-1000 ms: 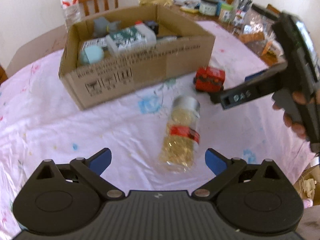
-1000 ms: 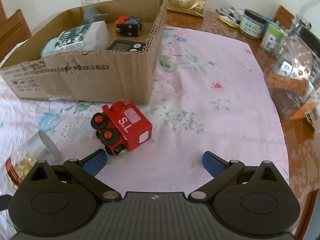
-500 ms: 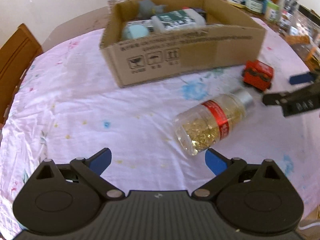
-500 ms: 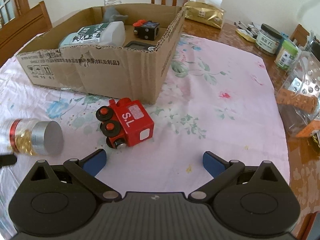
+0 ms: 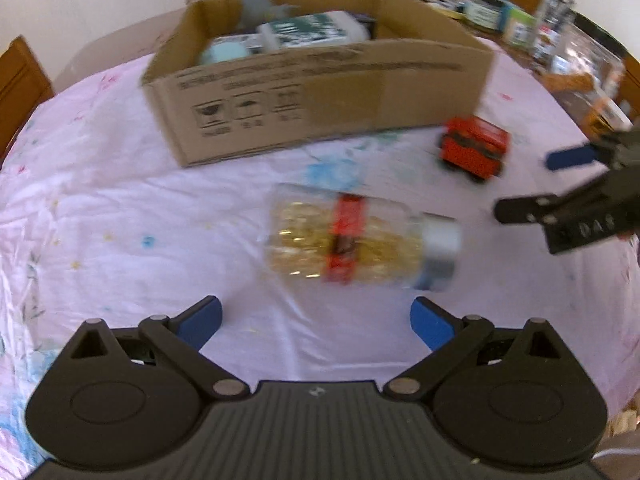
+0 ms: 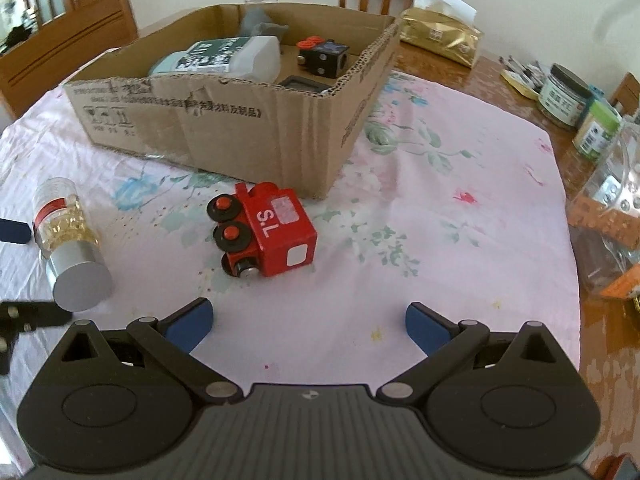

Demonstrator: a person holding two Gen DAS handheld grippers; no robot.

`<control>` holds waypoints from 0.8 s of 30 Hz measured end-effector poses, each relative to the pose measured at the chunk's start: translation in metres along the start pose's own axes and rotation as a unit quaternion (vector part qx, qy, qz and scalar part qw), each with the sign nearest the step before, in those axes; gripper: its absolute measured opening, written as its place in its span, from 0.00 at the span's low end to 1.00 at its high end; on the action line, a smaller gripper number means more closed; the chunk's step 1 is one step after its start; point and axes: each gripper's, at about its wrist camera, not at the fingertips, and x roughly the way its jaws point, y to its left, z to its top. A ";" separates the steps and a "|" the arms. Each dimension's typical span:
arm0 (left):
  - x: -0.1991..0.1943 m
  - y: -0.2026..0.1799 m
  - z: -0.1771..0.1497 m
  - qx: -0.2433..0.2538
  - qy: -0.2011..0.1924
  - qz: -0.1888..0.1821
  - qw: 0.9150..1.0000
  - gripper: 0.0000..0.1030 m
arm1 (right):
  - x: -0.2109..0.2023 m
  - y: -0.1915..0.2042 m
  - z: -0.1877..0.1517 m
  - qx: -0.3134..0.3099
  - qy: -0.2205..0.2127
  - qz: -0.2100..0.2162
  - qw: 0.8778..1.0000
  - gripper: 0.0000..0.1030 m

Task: Organize rigid objects
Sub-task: 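Grasp the gold capsule bottle with the left tool while the right tool approaches the train, then grasp the red SL toy train with the right tool while the left tool holds the bottle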

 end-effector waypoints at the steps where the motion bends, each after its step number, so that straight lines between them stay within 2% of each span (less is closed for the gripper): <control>1: -0.001 -0.004 -0.002 0.002 -0.005 -0.003 1.000 1.00 | 0.000 0.000 -0.001 -0.004 -0.001 0.003 1.000 1.00; 10: 0.006 -0.017 0.003 -0.015 -0.041 0.006 0.999 1.00 | -0.002 -0.001 -0.002 -0.016 -0.007 0.010 1.000 1.00; 16: 0.010 -0.018 0.008 -0.025 -0.050 0.014 0.998 1.00 | -0.003 -0.001 -0.005 -0.019 -0.016 0.012 1.000 1.00; 20: 0.008 -0.025 0.009 -0.006 -0.063 0.039 0.997 0.99 | -0.004 -0.001 -0.005 -0.021 -0.017 0.014 1.000 1.00; 24: 0.003 -0.029 0.010 0.012 -0.079 0.042 0.996 0.99 | -0.004 -0.001 -0.006 -0.025 -0.022 0.016 0.999 1.00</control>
